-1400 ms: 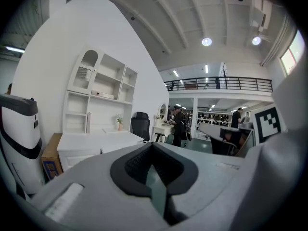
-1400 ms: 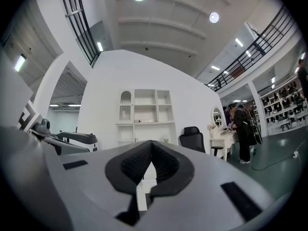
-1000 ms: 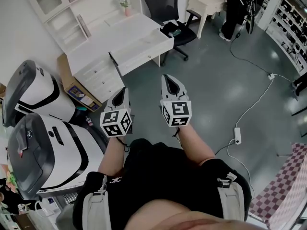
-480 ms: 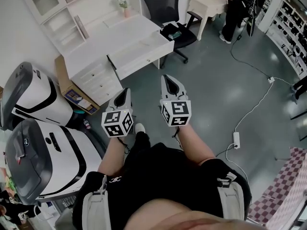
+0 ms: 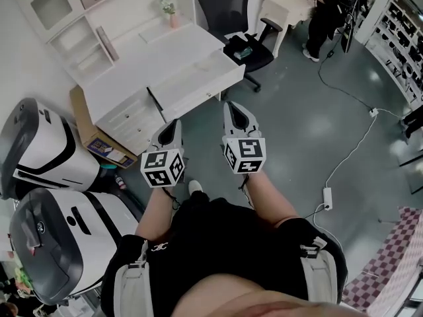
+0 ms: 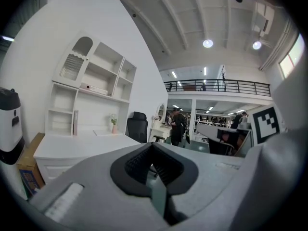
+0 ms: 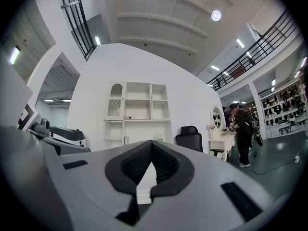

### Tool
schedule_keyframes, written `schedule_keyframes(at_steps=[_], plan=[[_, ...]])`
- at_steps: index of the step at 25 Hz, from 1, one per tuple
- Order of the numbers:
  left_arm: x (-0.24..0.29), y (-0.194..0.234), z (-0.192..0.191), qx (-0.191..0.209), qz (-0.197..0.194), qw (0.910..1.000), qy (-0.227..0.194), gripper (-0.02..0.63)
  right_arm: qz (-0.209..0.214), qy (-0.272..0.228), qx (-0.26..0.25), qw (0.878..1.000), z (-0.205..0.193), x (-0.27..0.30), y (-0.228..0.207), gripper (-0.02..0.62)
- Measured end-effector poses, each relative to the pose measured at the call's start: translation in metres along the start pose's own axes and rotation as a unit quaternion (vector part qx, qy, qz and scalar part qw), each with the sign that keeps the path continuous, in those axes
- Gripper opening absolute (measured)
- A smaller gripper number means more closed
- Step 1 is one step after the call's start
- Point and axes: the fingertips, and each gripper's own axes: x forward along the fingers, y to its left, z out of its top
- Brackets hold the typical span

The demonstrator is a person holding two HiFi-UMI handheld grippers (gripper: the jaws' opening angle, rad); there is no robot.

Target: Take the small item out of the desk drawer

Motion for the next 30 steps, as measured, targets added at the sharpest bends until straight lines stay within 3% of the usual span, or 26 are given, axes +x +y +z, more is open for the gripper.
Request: schedule_keyframes(at_steps=[16, 30], plan=[[0.116, 0.139, 0.041, -0.010, -0.035, 0.9993, 0.003, 0.014, -0.030, 0.010, -0.008, 0.999, -0.002, 0.173, 0.023, -0.003], [0.183, 0.168, 0.039, -0.004, -0.052, 0.9983, 0.026, 0.014, -0.046, 0.026, 0.003, 0.999, -0.026, 0.237, 0.000, -0.003]])
